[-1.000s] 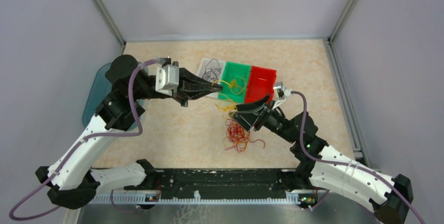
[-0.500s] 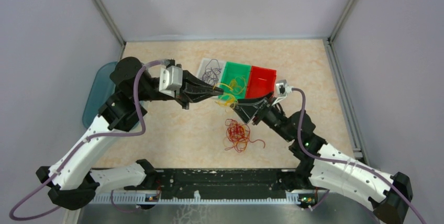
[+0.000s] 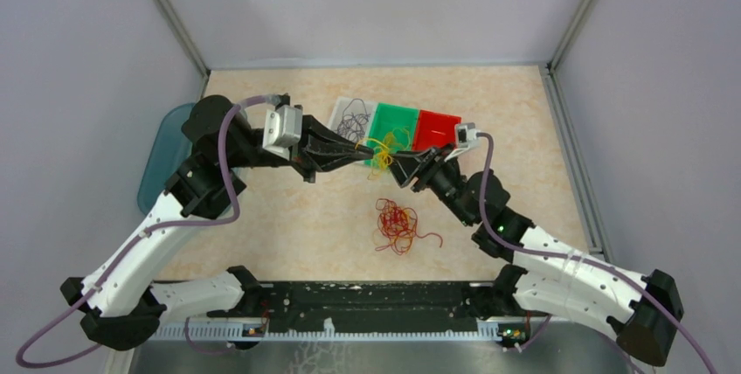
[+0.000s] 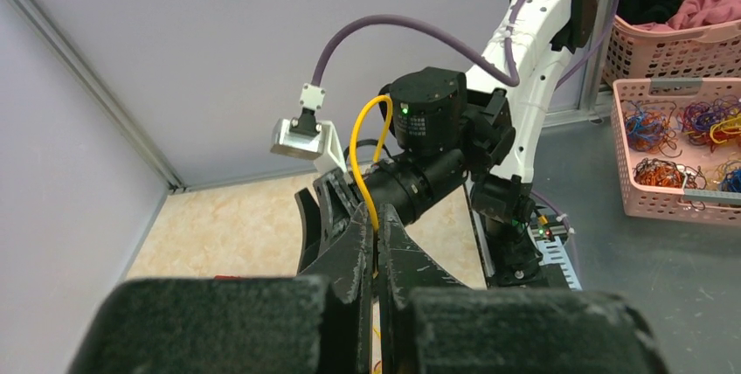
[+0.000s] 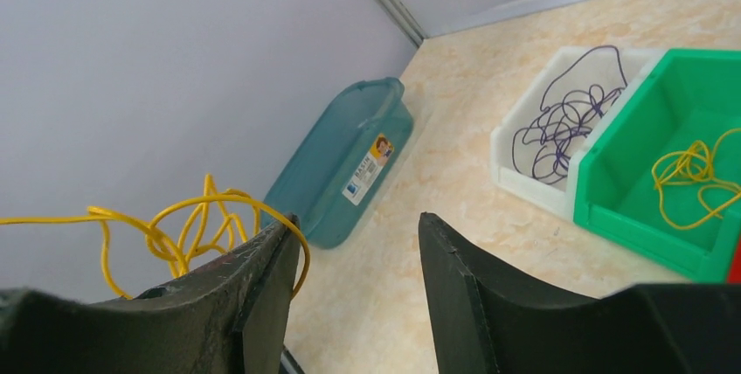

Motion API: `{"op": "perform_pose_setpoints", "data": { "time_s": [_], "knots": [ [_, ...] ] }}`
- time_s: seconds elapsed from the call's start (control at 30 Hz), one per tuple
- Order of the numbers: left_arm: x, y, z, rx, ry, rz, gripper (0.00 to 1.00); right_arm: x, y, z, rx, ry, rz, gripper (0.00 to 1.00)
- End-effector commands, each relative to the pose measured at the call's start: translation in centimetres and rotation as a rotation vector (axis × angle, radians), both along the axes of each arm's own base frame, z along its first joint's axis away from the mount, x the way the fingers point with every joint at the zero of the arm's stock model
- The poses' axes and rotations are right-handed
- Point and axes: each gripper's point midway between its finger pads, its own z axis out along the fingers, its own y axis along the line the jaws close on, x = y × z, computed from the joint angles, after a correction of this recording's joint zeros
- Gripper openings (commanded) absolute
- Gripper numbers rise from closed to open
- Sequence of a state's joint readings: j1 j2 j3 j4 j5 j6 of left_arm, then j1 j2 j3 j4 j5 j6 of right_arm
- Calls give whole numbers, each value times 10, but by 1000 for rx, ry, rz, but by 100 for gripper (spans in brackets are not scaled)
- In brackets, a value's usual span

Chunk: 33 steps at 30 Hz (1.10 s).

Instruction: Untangle the cables

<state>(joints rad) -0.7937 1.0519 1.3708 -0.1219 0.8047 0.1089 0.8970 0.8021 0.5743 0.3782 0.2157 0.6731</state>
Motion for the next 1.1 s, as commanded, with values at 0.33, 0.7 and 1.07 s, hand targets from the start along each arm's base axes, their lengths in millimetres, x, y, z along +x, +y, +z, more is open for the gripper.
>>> {"op": "perform_pose_setpoints", "data": {
  "time_s": [0.33,0.7,1.07],
  "knots": [
    [-4,3,47,-72,-112,-13,0,2,34,-57,-125,97,29,48],
    [-12,20,94,-130,-303,36,0,7,-2,-100,-227,137,-108,46],
    [21,69,160,-335,-645,453,0,6,-48,-127,-218,206,-270,42]
  ]
}}
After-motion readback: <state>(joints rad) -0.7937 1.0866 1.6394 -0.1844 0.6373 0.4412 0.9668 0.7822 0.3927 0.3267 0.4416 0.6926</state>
